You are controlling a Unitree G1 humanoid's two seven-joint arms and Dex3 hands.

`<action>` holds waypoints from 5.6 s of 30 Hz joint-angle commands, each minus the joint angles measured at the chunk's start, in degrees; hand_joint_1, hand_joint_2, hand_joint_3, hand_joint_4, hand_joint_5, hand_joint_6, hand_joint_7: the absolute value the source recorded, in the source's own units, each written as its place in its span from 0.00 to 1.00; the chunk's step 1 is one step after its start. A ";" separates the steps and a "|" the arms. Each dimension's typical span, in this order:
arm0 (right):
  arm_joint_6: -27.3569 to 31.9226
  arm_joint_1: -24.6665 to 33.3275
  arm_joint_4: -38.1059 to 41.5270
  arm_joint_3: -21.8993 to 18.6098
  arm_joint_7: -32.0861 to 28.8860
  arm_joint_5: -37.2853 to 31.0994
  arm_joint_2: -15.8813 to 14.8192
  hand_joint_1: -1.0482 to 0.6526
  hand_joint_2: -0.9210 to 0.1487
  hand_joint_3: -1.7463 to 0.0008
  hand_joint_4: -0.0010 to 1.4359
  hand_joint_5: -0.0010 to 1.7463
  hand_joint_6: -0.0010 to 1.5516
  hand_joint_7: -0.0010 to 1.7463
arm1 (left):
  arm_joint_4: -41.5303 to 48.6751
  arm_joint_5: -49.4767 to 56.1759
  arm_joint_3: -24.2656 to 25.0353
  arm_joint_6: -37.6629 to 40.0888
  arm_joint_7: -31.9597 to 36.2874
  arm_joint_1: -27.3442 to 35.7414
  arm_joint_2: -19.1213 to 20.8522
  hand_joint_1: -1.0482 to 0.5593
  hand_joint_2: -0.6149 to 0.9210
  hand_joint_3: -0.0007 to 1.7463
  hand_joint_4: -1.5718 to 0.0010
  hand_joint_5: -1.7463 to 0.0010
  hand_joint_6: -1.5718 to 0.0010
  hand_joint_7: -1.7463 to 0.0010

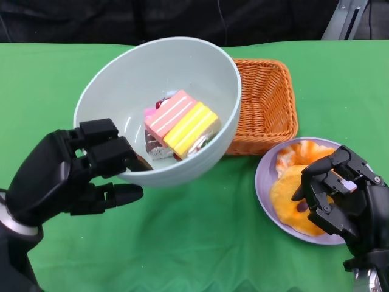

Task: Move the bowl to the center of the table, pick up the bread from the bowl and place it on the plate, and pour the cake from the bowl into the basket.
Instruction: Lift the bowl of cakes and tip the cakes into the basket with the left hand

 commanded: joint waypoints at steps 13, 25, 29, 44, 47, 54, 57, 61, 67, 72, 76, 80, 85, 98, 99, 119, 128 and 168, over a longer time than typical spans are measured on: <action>-3.51 -0.39 2.26 -0.09 -3.12 -4.77 -0.66 0.58 0.16 0.56 0.49 0.90 0.44 0.71 | 5.48 -4.31 3.16 -1.76 -6.22 -3.49 -2.46 0.54 1.00 0.26 0.62 0.22 0.56 0.40; -6.38 -0.89 4.84 0.18 -4.84 -7.29 -0.74 0.58 0.16 0.56 0.48 0.90 0.43 0.72 | 8.29 -4.11 3.42 -2.41 -8.35 -6.91 -5.13 0.52 1.00 0.25 0.67 0.12 0.60 0.34; -6.90 -1.06 5.34 0.23 -5.04 -7.39 -0.79 0.58 0.16 0.55 0.48 0.90 0.43 0.73 | 8.64 -3.97 3.61 -2.67 -8.41 -7.06 -5.27 0.52 1.00 0.24 0.68 0.11 0.60 0.34; -9.75 -2.08 8.92 0.53 -5.04 -8.01 -0.72 0.58 0.19 0.53 0.48 0.92 0.42 0.73 | 14.69 -7.16 1.50 -3.43 -14.56 -14.04 -9.49 0.53 1.00 0.24 0.74 0.00 0.63 0.30; -10.05 -2.08 9.22 0.53 -4.75 -7.79 -0.67 0.58 0.19 0.53 0.48 0.92 0.42 0.74 | 16.91 -9.36 1.09 -3.51 -16.86 -15.45 -10.55 0.55 1.00 0.22 0.74 0.00 0.62 0.29; -10.80 -2.01 9.68 0.68 -4.36 -7.88 -0.73 0.58 0.21 0.51 0.49 0.93 0.42 0.75 | 19.60 -12.34 1.47 -1.79 -20.44 -17.63 -12.57 0.58 1.00 0.25 0.69 0.06 0.59 0.31; -11.09 -2.02 9.84 0.82 -4.29 -8.13 -0.89 0.57 0.21 0.51 0.48 0.93 0.42 0.75 | 20.38 -12.29 1.81 -1.70 -20.32 -18.69 -13.06 0.59 0.99 0.27 0.66 0.10 0.59 0.30; -10.70 -1.84 9.50 1.03 -3.97 -7.90 -0.99 0.57 0.21 0.51 0.49 0.92 0.41 0.75 | 21.32 -12.65 2.29 -1.10 -19.86 -20.21 -13.89 0.60 0.99 0.27 0.65 0.11 0.60 0.29; -10.54 -1.28 8.96 1.62 -3.22 -7.68 -1.15 0.57 0.21 0.51 0.49 0.92 0.41 0.74 | 21.51 -16.99 2.54 0.29 -23.64 -21.42 -15.89 0.59 1.00 0.27 0.64 0.11 0.59 0.30; -9.11 -0.27 6.67 2.11 -2.63 -7.15 -1.24 0.56 0.21 0.51 0.49 0.92 0.42 0.73 | 20.58 -19.31 2.84 1.70 -26.30 -22.47 -17.12 0.59 1.00 0.27 0.64 0.11 0.59 0.28; -8.18 0.29 5.34 2.38 -2.78 -7.66 -1.30 0.56 0.21 0.51 0.49 0.93 0.42 0.73 | 20.55 -22.41 3.46 1.89 -29.17 -23.19 -18.37 0.59 0.99 0.28 0.64 0.13 0.59 0.26; -7.67 0.58 4.90 2.74 -3.26 -8.51 -1.22 0.58 0.25 0.47 0.50 0.92 0.42 0.74 | 20.53 -24.08 3.94 2.09 -31.42 -23.67 -19.03 0.58 0.98 0.29 0.63 0.12 0.60 0.26; -8.39 0.28 5.83 3.05 -2.99 -8.14 -0.68 0.58 0.26 0.46 0.51 0.92 0.42 0.74 | 20.70 -24.96 4.32 2.25 -33.13 -24.27 -19.45 0.57 0.98 0.29 0.65 0.09 0.60 0.26; -7.91 0.47 5.97 3.82 -2.84 -7.91 -0.44 0.56 0.24 0.48 0.52 0.92 0.43 0.73 | 20.02 -34.49 5.15 7.93 -43.91 -24.69 -24.12 0.58 0.96 0.33 0.62 0.14 0.57 0.27; -7.92 0.53 5.94 3.90 -2.96 -8.00 -0.45 0.56 0.24 0.48 0.51 0.92 0.43 0.73 | 19.84 -35.30 5.38 8.54 -44.89 -24.66 -24.48 0.57 0.96 0.33 0.62 0.14 0.57 0.27; -9.05 0.42 7.21 4.25 -2.80 -7.86 -0.37 0.57 0.23 0.48 0.51 0.93 0.42 0.76 | 19.84 -41.11 9.62 16.59 -52.24 -24.77 -29.44 0.53 0.97 0.31 0.61 0.15 0.56 0.27; -8.75 0.53 6.96 4.43 -2.45 -7.73 -0.46 0.57 0.25 0.47 0.51 0.94 0.42 0.77 | 18.22 -45.66 12.65 24.88 -55.72 -24.62 -31.70 0.55 0.96 0.33 0.58 0.16 0.54 0.30; -9.69 0.42 8.90 4.39 -2.56 -8.53 -0.54 0.55 0.24 0.50 0.51 0.94 0.41 0.78 | 8.65 -68.76 28.63 75.86 -60.64 -26.22 -37.77 0.58 0.97 0.40 0.58 0.14 0.60 0.18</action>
